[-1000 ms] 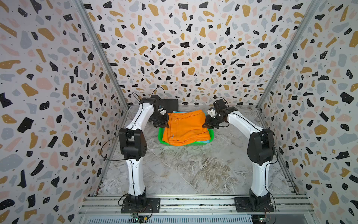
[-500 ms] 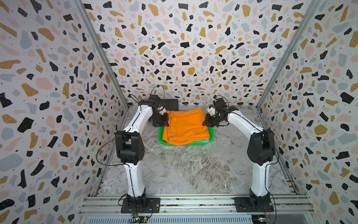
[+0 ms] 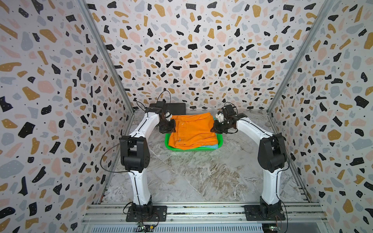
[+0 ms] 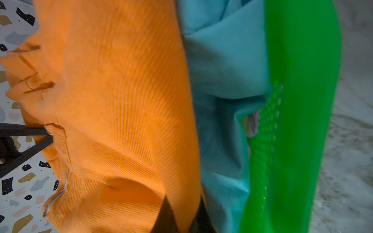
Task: Put the folded long pants in the basket
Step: Place the long pant in the basket, then reset both arms
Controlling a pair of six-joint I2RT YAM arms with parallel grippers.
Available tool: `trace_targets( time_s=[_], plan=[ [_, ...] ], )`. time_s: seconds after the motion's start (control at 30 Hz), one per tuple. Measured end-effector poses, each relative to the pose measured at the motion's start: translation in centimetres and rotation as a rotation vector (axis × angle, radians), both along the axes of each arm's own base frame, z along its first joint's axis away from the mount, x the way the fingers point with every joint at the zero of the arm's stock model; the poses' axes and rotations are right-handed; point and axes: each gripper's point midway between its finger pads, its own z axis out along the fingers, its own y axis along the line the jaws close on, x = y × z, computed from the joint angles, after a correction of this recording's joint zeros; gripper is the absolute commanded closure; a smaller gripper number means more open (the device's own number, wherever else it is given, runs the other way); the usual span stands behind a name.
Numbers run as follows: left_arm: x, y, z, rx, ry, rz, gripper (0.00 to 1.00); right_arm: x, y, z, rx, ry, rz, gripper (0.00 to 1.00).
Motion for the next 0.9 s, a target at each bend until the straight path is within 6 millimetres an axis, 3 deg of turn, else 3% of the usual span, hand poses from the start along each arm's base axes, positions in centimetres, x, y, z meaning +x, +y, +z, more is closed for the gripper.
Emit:
trace_targets(
  time_s=[0.07, 0.13, 0.23, 0.33, 0.47, 0.6, 0.7, 0.8, 0.9],
  plan=[
    [0.3, 0.1, -0.2, 0.004, -0.008, 0.014, 0.45, 0.0, 0.0, 0.0, -0.002, -0.003, 0.003, 0.75],
    [0.6, 0.4, -0.2, 0.012, -0.024, 0.028, 0.24, 0.1, -0.2, -0.1, -0.016, -0.011, 0.006, 0.56],
    [0.3, 1.2, 0.5, 0.033, -0.05, 0.058, 0.13, 0.2, -0.9, -0.1, -0.048, -0.022, -0.001, 0.33],
    [-0.1, 1.9, 3.3, 0.053, -0.127, 0.088, 0.09, -0.1, -1.6, 0.9, -0.074, -0.044, -0.004, 0.11],
    [-1.5, 3.0, 10.4, 0.058, -0.332, 0.142, 0.07, -0.4, -2.8, 5.7, -0.097, -0.162, -0.017, 0.06],
    [-4.7, 4.9, 18.2, 0.066, -0.596, 0.223, 0.05, -1.8, -5.1, 13.0, -0.112, -0.388, -0.045, 0.06],
    [-7.6, 6.8, 21.2, 0.094, -0.768, 0.296, 0.0, -3.9, -8.0, 16.9, -0.156, -0.576, -0.095, 0.06],
    [-9.9, 9.0, 20.0, 0.152, -0.878, 0.387, 0.0, -6.4, -11.4, 17.8, -0.235, -0.784, -0.161, 0.0],
    [-11.2, 11.0, 14.7, 0.234, -0.887, 0.457, 0.0, -8.4, -14.5, 14.7, -0.365, -0.938, -0.201, 0.0]
  ],
)
